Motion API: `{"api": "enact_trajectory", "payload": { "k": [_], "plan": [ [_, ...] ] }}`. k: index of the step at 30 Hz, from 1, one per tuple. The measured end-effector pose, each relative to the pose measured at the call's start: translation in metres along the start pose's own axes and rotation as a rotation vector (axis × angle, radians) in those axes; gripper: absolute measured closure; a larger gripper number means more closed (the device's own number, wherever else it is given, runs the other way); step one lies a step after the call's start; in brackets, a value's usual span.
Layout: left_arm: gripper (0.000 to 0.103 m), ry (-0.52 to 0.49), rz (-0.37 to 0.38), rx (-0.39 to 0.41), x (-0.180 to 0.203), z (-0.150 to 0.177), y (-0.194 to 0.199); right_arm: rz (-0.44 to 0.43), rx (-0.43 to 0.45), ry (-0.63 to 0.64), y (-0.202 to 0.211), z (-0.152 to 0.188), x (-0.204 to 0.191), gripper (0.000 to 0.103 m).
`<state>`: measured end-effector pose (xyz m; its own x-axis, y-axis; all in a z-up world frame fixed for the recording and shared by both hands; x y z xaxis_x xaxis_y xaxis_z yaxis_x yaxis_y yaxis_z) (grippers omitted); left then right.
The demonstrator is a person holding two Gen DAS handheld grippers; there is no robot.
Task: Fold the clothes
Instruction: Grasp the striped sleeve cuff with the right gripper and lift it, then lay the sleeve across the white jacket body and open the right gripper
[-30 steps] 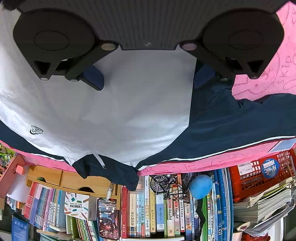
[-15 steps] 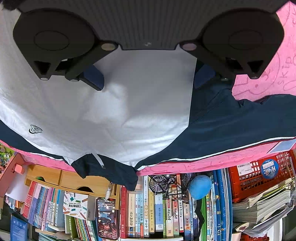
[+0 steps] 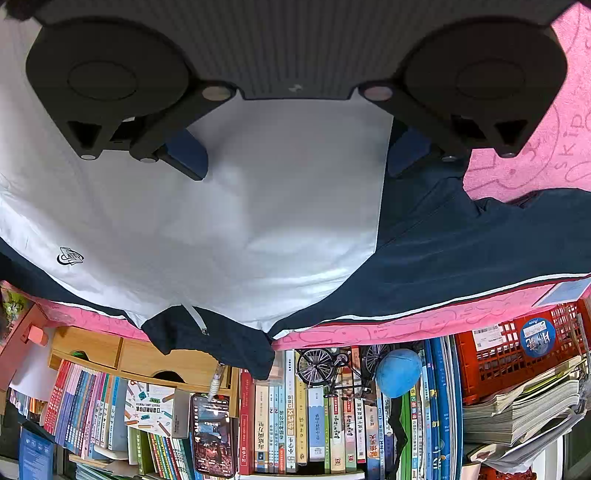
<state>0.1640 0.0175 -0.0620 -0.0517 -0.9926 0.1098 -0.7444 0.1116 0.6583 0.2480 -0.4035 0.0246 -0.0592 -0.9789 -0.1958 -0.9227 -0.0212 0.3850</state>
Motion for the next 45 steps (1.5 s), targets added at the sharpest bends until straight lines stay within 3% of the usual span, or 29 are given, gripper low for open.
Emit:
{"api": "enact_trajectory", "payload": {
  "k": [3, 5, 10, 11, 12, 14, 15, 21, 25, 27, 30, 33, 35, 37, 40, 45],
  "plan": [
    [0.000, 0.002, -0.001, 0.000, 0.000, 0.000, 0.000, -0.187, -0.052, 0.202, 0.000, 0.041, -0.114, 0.094],
    [0.000, 0.003, -0.001, 0.001, -0.001, 0.000, 0.000, -0.264, -0.096, 0.347, -0.004, 0.080, -0.177, 0.094],
    [0.000, 0.006, -0.003, 0.001, -0.001, 0.000, 0.000, -0.304, -0.255, 0.512, -0.010, 0.146, -0.233, 0.081],
    [0.000, 0.007, -0.003, 0.002, -0.001, 0.000, 0.000, -0.307, -0.264, 0.526, -0.006, 0.150, -0.232, 0.072],
    [0.000, 0.007, -0.004, 0.002, -0.001, 0.000, 0.000, -0.310, -0.271, 0.540, -0.001, 0.154, -0.231, 0.056],
    [0.000, 0.009, -0.005, 0.002, 0.000, 0.000, -0.001, -0.314, -0.248, 0.543, 0.011, 0.151, -0.221, 0.033],
    [0.000, 0.009, -0.005, 0.002, 0.000, 0.000, -0.001, -0.316, -0.233, 0.539, 0.018, 0.148, -0.215, 0.027],
    [0.000, 0.033, -0.007, 0.011, -0.001, 0.000, 0.002, -0.215, -0.181, 0.531, 0.025, 0.153, -0.170, 0.020],
    [0.000, 0.028, 0.046, 0.036, 0.008, -0.015, 0.008, -0.125, -0.193, 0.564, 0.014, 0.165, -0.163, 0.017],
    [0.000, 0.024, 0.111, 0.057, 0.020, -0.034, 0.012, -0.104, -0.160, 0.613, 0.019, 0.166, -0.167, 0.016],
    [0.000, 0.079, 0.276, 0.072, 0.047, -0.065, 0.007, -0.086, -0.131, 0.659, 0.023, 0.168, -0.172, 0.015],
    [0.000, 0.203, 0.336, -0.001, 0.057, -0.080, -0.025, -0.082, -0.139, 0.645, 0.021, 0.167, -0.170, 0.011],
    [0.014, 0.301, 0.369, -0.054, 0.057, -0.081, -0.049, -0.072, -0.150, 0.625, 0.019, 0.165, -0.167, 0.008],
    [0.056, 0.378, 0.392, -0.089, 0.057, -0.079, -0.063, -0.062, -0.161, 0.603, 0.018, 0.163, -0.162, 0.004],
    [0.058, 0.450, 0.409, -0.093, 0.056, -0.076, -0.074, -0.055, -0.180, 0.581, 0.015, 0.162, -0.158, 0.000],
    [0.055, 0.409, 0.428, 0.017, 0.056, -0.092, -0.059, -0.048, -0.184, 0.581, 0.014, 0.163, -0.157, 0.000]
  ]
}}
Point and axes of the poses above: each gripper's, at about its wrist camera, not at the fingertips, and y roughly against the way its jaws point, x to its right, z to its underside, the point moved 10 cm from there along -y, roughly the way its jaws point, and after that the axes turned 10 degrees about z, right-handed, at the moved point
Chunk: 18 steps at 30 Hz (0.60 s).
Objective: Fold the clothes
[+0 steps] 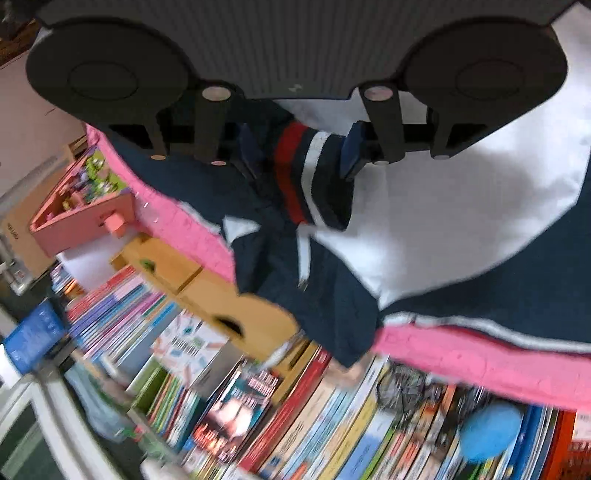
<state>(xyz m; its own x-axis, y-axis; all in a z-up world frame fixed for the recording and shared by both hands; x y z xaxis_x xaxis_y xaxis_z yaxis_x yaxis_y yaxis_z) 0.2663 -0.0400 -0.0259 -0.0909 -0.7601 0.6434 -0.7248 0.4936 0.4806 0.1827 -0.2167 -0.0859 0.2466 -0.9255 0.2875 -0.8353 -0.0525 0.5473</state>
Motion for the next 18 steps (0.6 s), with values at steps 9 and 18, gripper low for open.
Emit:
{"api": "enact_trajectory", "payload": {
  "k": [9, 18],
  "plan": [
    [0.068, 0.114, 0.032, -0.019, -0.006, 0.005, -0.025, 0.005, -0.003, 0.005, 0.000, 0.000, -0.002, 0.000],
    [0.082, 0.018, 0.069, 0.009, 0.011, -0.003, -0.017, 0.007, -0.004, 0.004, -0.001, -0.001, -0.003, 0.000]
  ]
}}
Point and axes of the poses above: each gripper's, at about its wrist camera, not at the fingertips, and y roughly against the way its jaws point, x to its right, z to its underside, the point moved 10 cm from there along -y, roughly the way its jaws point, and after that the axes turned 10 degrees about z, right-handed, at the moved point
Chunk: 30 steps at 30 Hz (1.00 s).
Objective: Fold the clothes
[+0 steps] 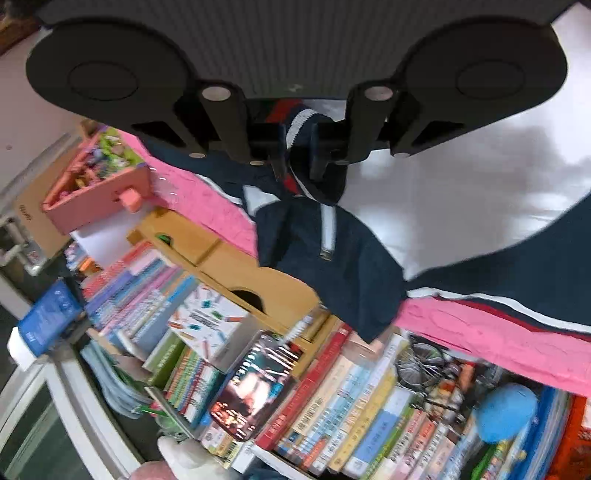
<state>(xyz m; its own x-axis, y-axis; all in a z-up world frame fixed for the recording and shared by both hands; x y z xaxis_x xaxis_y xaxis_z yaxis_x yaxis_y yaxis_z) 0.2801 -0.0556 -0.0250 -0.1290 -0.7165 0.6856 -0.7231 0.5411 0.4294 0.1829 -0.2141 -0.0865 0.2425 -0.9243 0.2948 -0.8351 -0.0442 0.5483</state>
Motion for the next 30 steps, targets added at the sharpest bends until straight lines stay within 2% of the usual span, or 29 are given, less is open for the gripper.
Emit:
{"api": "enact_trajectory", "payload": {
  "k": [1, 2, 3, 4, 6, 8, 9, 10, 17, 20, 23, 24, 25, 26, 28, 29, 30],
  "plan": [
    [0.072, 0.016, -0.008, -0.020, -0.003, 0.003, -0.004, 0.001, 0.000, 0.000, 0.000, 0.000, 0.000, 0.000],
    [0.067, 0.030, -0.019, -0.038, -0.005, 0.005, -0.008, 0.002, 0.000, 0.001, 0.000, 0.000, -0.001, 0.000],
    [0.055, 0.038, -0.032, -0.052, -0.008, 0.008, -0.013, 0.003, 0.000, 0.001, 0.000, 0.000, -0.001, 0.000],
    [0.037, 0.050, -0.044, -0.065, -0.012, 0.012, -0.017, 0.003, 0.000, 0.001, 0.000, 0.000, -0.002, 0.000],
    [0.034, 0.050, -0.043, -0.065, -0.013, 0.017, -0.022, 0.005, 0.002, 0.004, 0.001, 0.000, -0.002, 0.000],
    [0.052, 0.018, -0.077, -0.063, -0.010, 0.019, -0.021, 0.012, 0.006, 0.010, 0.001, 0.000, -0.003, 0.000],
    [0.068, -0.006, -0.083, -0.052, -0.007, 0.019, -0.019, 0.016, 0.009, 0.015, 0.002, 0.000, -0.003, 0.000],
    [0.090, -0.027, -0.084, -0.035, -0.004, 0.017, -0.016, 0.020, 0.012, 0.020, 0.002, 0.000, -0.004, 0.000],
    [0.097, -0.082, -0.035, 0.063, 0.014, -0.013, 0.013, 0.059, 0.042, 0.066, 0.007, -0.002, -0.009, 0.000],
    [0.098, -0.123, -0.053, 0.057, 0.016, -0.013, 0.019, 0.025, 0.100, 0.103, 0.012, -0.010, -0.012, 0.000],
    [0.098, -0.118, -0.045, 0.040, 0.016, -0.009, 0.022, 0.088, 0.235, 0.212, 0.013, -0.036, -0.016, 0.000],
    [0.098, -0.110, -0.039, 0.031, 0.015, -0.007, 0.023, 0.079, 0.238, 0.262, 0.005, -0.040, -0.023, 0.000],
    [0.097, -0.099, -0.031, 0.020, 0.014, -0.005, 0.024, 0.042, 0.202, 0.302, -0.007, -0.039, -0.033, 0.001],
    [0.097, -0.087, -0.021, 0.008, 0.014, -0.003, 0.025, 0.005, 0.170, 0.331, -0.019, -0.038, -0.041, 0.010],
    [0.089, -0.051, 0.006, -0.019, 0.011, 0.002, 0.027, -0.091, 0.117, 0.228, -0.034, -0.041, -0.043, 0.041],
    [0.083, -0.028, 0.018, -0.036, 0.009, 0.005, 0.028, -0.148, 0.078, 0.157, -0.040, -0.043, -0.042, 0.070],
    [0.070, -0.004, 0.030, -0.054, 0.006, 0.009, 0.030, -0.185, 0.041, 0.080, -0.045, -0.045, -0.039, 0.082]
  ]
}}
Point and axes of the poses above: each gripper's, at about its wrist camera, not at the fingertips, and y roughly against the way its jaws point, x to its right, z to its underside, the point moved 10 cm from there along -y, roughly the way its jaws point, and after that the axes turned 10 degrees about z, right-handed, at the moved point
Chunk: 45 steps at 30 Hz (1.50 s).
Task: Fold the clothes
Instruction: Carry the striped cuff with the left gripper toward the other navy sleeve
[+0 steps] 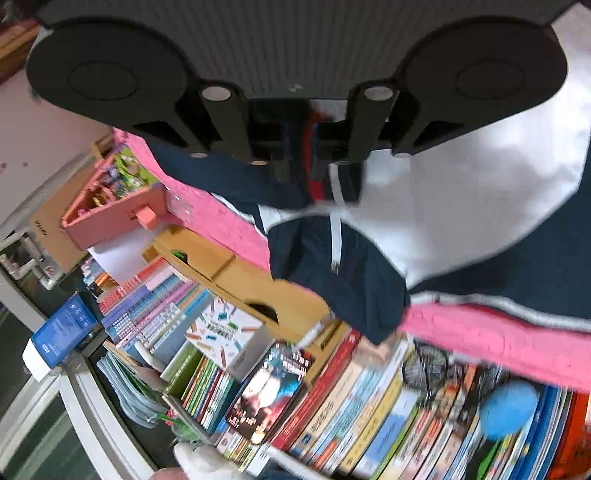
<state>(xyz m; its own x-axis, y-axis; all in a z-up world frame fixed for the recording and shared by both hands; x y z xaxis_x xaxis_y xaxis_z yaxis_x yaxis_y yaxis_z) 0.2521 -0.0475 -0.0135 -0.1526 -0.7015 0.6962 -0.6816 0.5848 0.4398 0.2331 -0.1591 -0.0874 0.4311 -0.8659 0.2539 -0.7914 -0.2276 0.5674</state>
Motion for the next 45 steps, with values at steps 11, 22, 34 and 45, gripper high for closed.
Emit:
{"api": "enact_trajectory", "payload": {
  "k": [11, 22, 34, 45],
  "plan": [
    [0.023, 0.235, 0.199, 0.131, -0.002, 0.004, -0.010, -0.148, 0.156, -0.367, 0.027, -0.016, 0.032, 0.087],
    [0.085, 0.175, 0.017, 0.176, -0.019, -0.002, -0.020, -0.027, 0.126, -0.200, 0.030, 0.000, 0.009, 0.025],
    [0.086, 0.122, -0.207, 0.343, -0.092, -0.047, 0.048, 0.398, 0.122, 0.176, 0.064, 0.065, 0.088, 0.002],
    [0.081, 0.096, -0.330, 0.285, -0.141, -0.019, 0.063, 0.459, 0.015, -0.228, 0.063, 0.107, 0.192, 0.003]
  ]
}}
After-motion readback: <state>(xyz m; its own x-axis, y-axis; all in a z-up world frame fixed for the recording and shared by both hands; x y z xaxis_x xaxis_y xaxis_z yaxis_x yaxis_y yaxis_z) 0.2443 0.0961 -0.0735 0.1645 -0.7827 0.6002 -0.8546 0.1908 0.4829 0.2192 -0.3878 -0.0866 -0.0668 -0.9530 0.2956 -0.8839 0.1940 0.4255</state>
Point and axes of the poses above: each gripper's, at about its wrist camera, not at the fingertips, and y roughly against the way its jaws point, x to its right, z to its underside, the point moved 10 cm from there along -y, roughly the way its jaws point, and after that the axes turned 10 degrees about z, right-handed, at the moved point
